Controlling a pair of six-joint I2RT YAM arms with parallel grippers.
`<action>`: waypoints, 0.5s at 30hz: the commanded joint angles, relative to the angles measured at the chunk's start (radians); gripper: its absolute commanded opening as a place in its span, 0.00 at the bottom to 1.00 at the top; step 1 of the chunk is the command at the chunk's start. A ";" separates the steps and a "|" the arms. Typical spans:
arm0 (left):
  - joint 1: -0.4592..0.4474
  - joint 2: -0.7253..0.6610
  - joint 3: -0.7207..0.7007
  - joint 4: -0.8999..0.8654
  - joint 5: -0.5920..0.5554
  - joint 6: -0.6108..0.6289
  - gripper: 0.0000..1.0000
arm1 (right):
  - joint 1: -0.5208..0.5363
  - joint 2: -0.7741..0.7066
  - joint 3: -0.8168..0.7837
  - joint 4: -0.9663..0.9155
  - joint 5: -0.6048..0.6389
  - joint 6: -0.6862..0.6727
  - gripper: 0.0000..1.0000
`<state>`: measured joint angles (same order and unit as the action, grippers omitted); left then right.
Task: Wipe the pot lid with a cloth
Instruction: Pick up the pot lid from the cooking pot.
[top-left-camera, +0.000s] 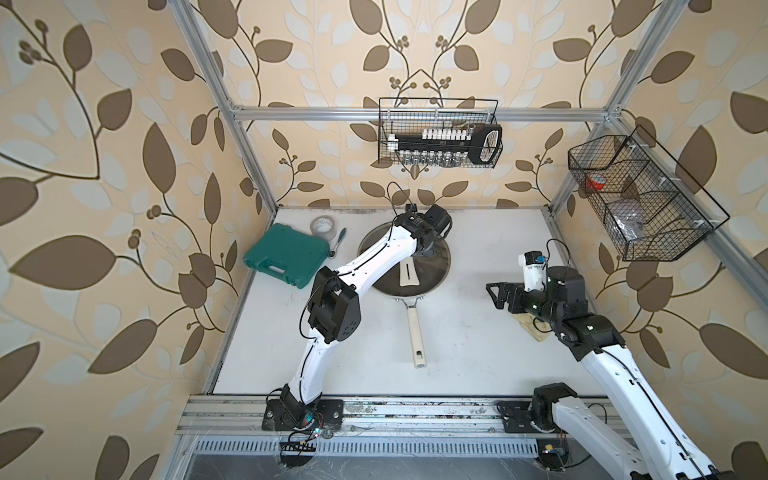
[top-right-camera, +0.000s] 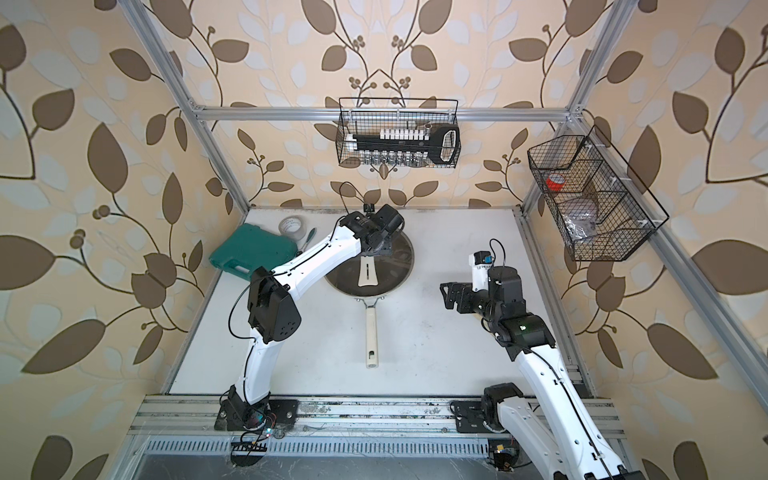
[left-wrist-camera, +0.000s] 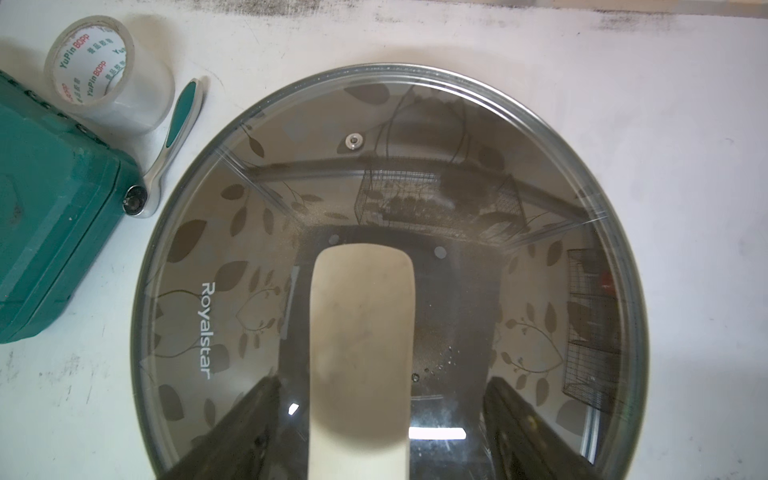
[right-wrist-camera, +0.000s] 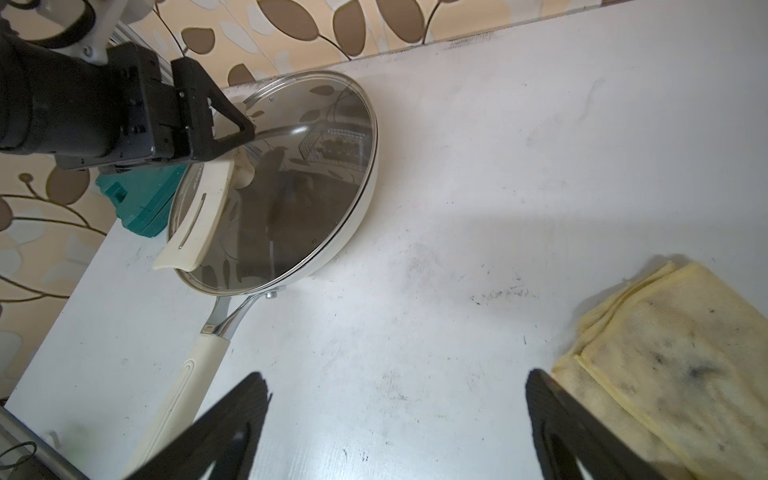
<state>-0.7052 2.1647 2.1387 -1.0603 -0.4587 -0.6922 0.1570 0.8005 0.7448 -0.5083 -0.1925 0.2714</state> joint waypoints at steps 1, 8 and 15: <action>0.016 0.008 0.030 -0.073 -0.008 -0.054 0.70 | 0.007 -0.012 0.024 -0.021 -0.013 -0.011 0.96; 0.037 0.012 -0.012 -0.057 0.044 -0.066 0.63 | 0.006 -0.029 0.017 -0.026 -0.005 -0.009 0.96; 0.064 0.022 -0.043 -0.035 0.072 -0.033 0.55 | 0.006 -0.033 0.018 -0.033 0.003 -0.003 0.96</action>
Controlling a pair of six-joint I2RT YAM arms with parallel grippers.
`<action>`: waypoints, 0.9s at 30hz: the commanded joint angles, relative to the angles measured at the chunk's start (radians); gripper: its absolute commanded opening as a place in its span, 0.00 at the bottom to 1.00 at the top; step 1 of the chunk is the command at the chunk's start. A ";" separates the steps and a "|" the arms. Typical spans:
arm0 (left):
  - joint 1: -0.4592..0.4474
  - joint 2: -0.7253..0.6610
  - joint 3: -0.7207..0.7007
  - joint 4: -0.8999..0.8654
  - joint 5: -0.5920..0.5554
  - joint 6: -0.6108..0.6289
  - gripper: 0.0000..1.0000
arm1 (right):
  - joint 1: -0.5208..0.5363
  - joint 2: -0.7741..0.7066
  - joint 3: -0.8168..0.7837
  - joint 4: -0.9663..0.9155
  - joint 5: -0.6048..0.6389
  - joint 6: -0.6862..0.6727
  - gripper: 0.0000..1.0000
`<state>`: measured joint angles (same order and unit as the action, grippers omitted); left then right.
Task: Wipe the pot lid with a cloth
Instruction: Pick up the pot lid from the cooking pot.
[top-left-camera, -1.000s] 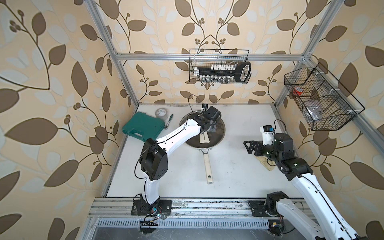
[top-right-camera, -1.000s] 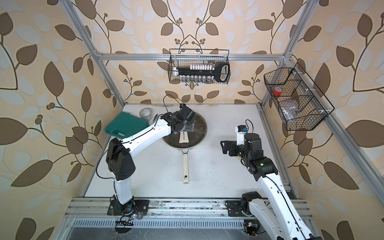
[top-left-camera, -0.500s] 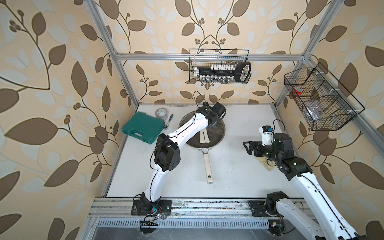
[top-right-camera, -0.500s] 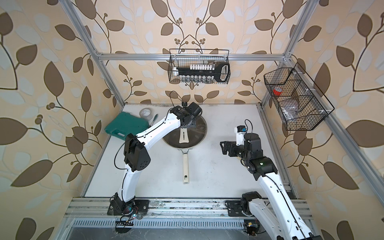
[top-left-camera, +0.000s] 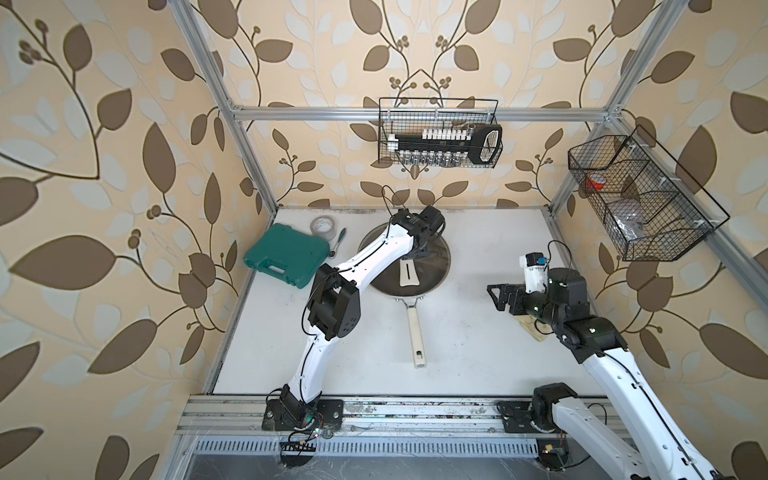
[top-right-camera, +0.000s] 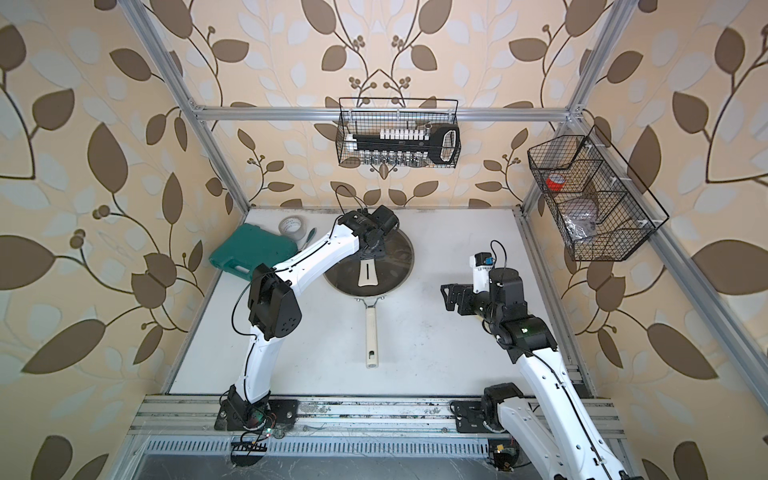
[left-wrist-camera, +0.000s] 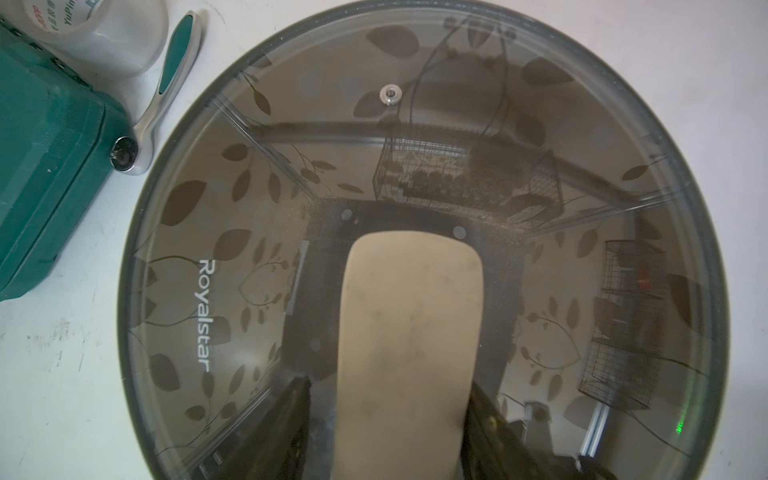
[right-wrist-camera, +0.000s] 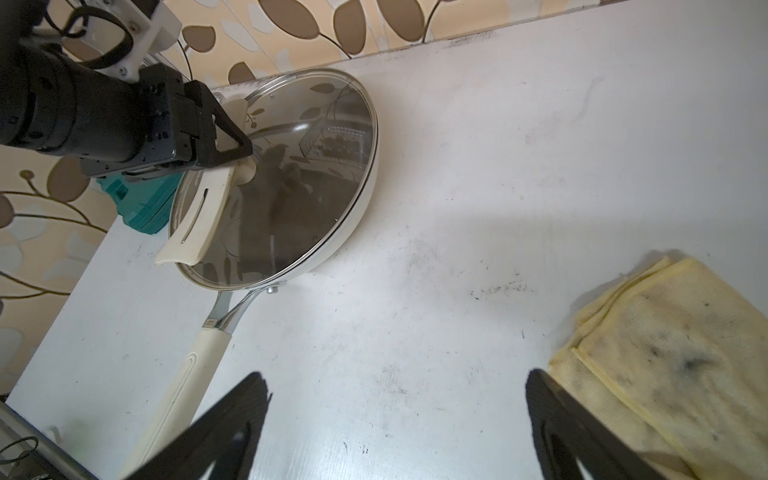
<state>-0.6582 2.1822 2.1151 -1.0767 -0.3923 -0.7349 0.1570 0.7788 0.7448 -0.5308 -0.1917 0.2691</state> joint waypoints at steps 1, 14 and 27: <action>0.020 0.004 -0.026 -0.015 0.009 0.022 0.53 | 0.006 -0.014 0.019 -0.012 0.006 -0.001 0.96; 0.022 0.025 -0.060 0.010 0.049 0.082 0.40 | 0.006 -0.008 0.020 -0.011 0.015 0.005 0.96; 0.023 -0.073 -0.044 0.085 0.040 0.154 0.00 | 0.006 0.023 0.043 0.002 0.026 0.060 0.96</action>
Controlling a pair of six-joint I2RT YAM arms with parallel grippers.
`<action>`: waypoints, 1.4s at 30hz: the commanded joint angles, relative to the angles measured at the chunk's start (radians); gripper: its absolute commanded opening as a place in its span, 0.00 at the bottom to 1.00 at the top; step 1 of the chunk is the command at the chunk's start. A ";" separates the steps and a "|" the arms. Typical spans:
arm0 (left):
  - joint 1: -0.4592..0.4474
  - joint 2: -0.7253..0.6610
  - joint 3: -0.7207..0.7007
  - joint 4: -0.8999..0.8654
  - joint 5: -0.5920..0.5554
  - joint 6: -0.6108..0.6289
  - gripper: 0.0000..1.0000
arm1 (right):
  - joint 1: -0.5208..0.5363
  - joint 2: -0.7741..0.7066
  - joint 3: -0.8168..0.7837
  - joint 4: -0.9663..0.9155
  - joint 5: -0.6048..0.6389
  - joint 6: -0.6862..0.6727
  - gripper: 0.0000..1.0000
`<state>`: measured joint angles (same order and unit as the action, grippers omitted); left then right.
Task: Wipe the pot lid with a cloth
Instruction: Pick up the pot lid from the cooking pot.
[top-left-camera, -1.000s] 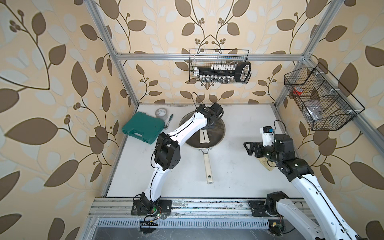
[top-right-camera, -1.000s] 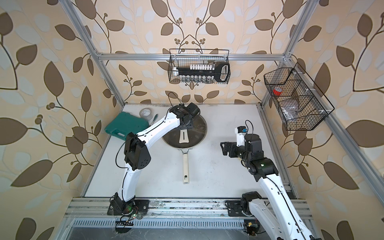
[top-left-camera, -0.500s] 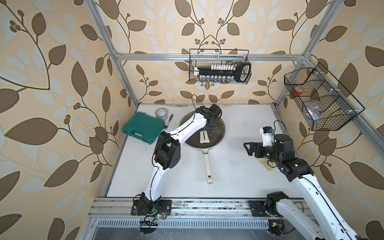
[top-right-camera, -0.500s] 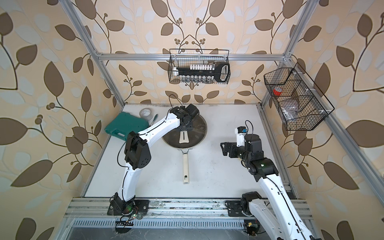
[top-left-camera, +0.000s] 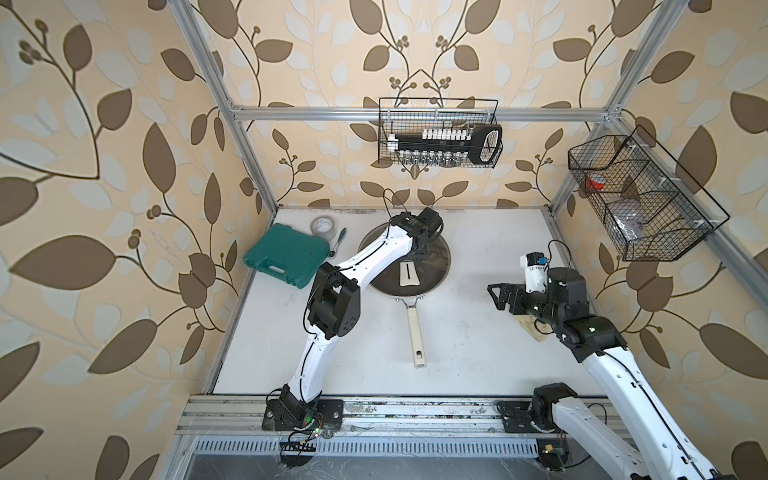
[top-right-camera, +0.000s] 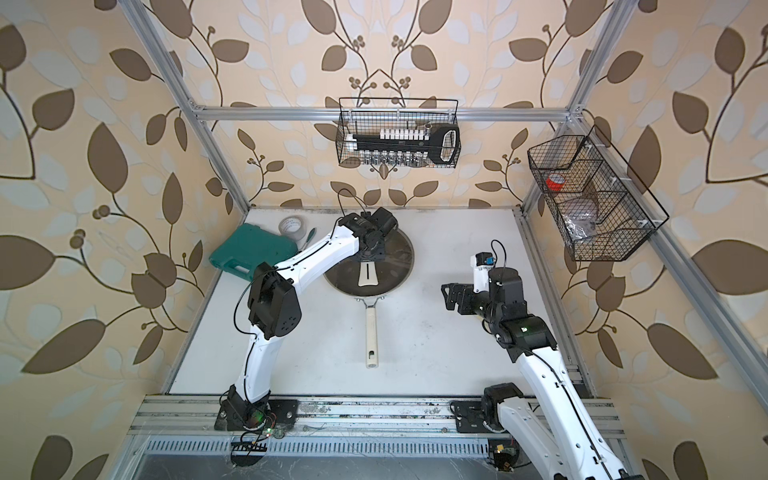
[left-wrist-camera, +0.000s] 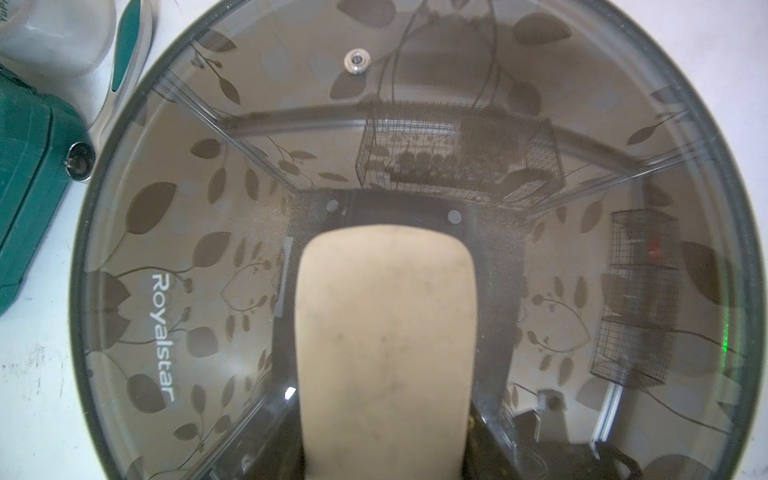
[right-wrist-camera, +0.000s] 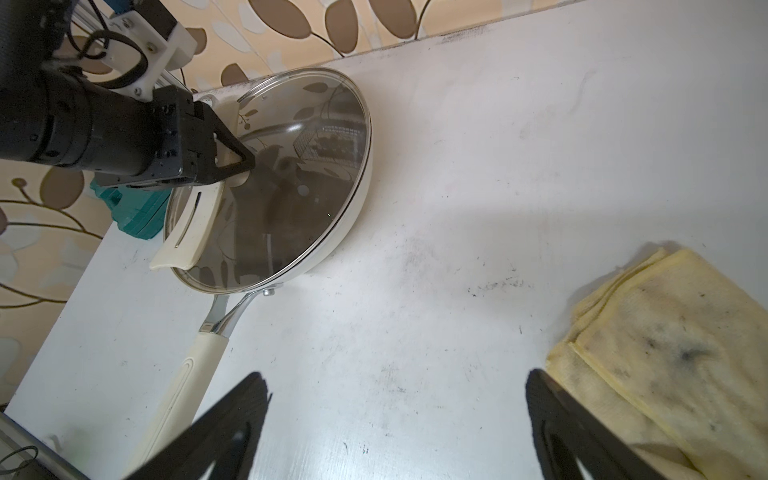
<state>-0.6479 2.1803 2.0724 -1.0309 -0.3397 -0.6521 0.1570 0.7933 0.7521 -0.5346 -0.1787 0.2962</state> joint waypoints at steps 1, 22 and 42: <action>0.012 -0.084 0.004 0.049 -0.013 0.091 0.00 | 0.006 0.010 0.036 0.010 0.013 0.039 0.96; 0.034 -0.355 -0.085 0.252 0.123 0.156 0.00 | 0.001 0.041 0.031 0.023 0.113 0.144 0.96; 0.206 -0.708 -0.646 0.922 0.858 -0.154 0.00 | -0.188 0.260 0.062 -0.094 0.317 0.251 0.96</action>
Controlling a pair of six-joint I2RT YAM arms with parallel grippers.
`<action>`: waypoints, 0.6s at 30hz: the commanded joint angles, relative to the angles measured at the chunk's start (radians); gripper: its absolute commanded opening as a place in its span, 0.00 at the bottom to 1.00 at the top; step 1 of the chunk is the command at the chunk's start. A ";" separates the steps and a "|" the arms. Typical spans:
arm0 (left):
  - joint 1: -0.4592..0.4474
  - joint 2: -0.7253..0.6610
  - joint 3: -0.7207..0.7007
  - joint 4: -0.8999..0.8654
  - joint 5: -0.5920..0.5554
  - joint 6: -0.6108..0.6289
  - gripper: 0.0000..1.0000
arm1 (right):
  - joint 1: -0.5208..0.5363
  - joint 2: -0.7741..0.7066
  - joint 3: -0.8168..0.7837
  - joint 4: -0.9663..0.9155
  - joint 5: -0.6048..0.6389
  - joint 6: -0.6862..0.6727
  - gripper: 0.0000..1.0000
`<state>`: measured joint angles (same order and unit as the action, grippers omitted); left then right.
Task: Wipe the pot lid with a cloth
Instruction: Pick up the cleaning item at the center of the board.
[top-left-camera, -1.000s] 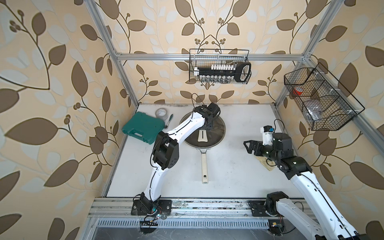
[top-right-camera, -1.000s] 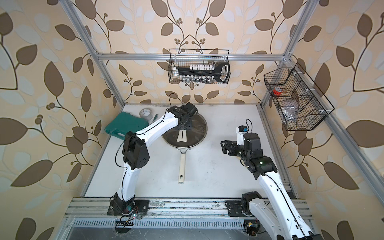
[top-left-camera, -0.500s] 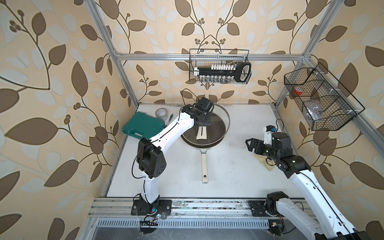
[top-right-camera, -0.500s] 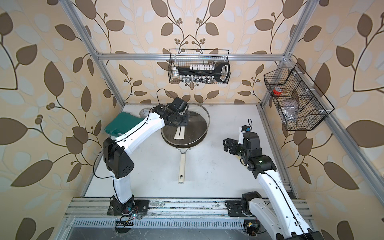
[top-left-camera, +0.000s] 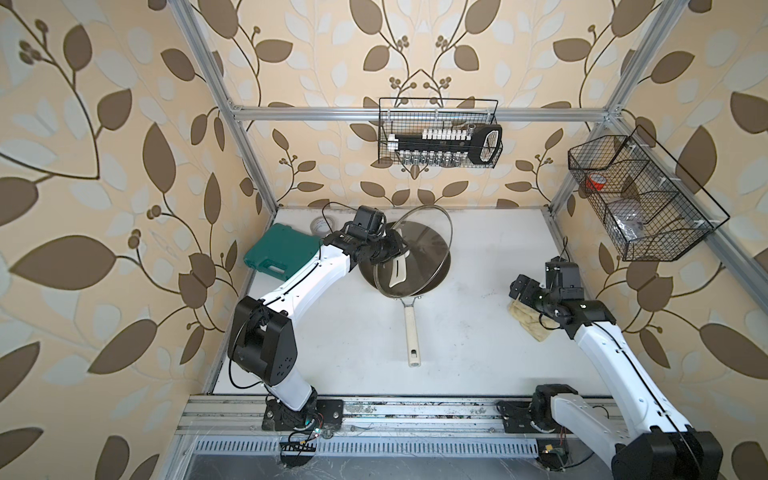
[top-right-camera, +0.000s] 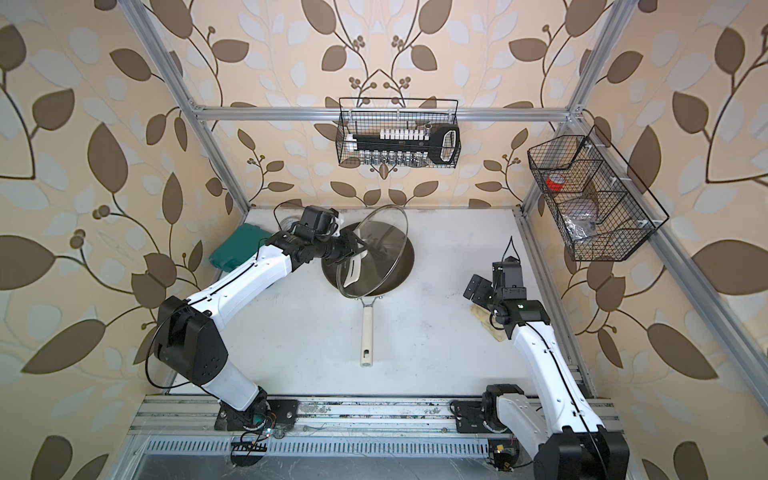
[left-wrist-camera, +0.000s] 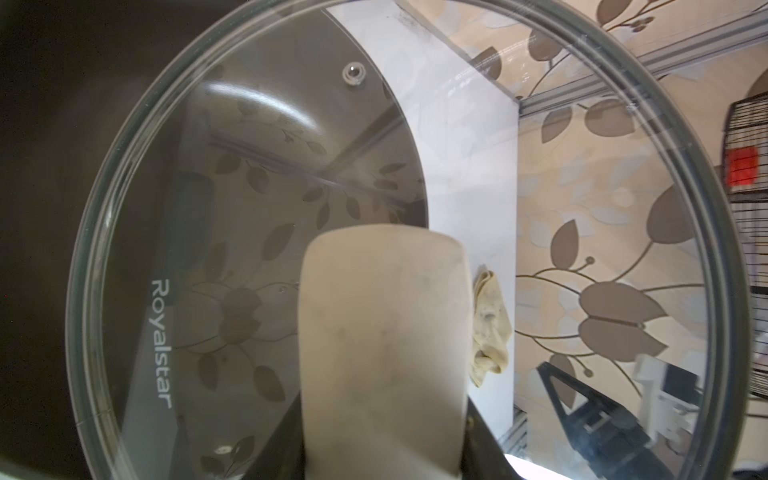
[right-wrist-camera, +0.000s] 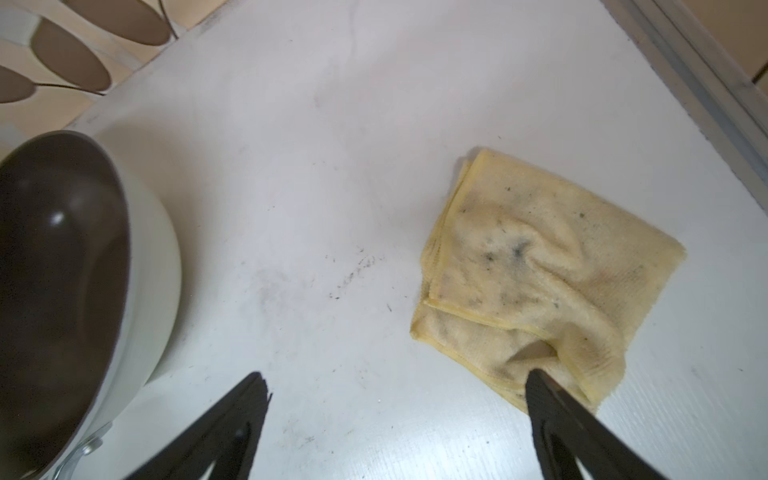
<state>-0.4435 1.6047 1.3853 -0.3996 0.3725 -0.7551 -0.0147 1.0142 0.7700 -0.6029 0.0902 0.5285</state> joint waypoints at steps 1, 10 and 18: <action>0.003 -0.137 0.041 0.290 0.147 -0.051 0.00 | -0.024 0.063 0.049 -0.027 0.045 0.021 0.96; 0.032 -0.153 0.055 0.381 0.225 -0.130 0.00 | -0.185 0.279 0.086 -0.019 -0.024 0.027 0.96; 0.037 -0.146 0.021 0.564 0.290 -0.242 0.00 | -0.209 0.474 0.145 -0.018 -0.043 -0.048 0.92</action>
<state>-0.4103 1.5681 1.3682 -0.1650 0.5587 -0.9485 -0.2211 1.4502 0.8875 -0.6067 0.0658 0.5156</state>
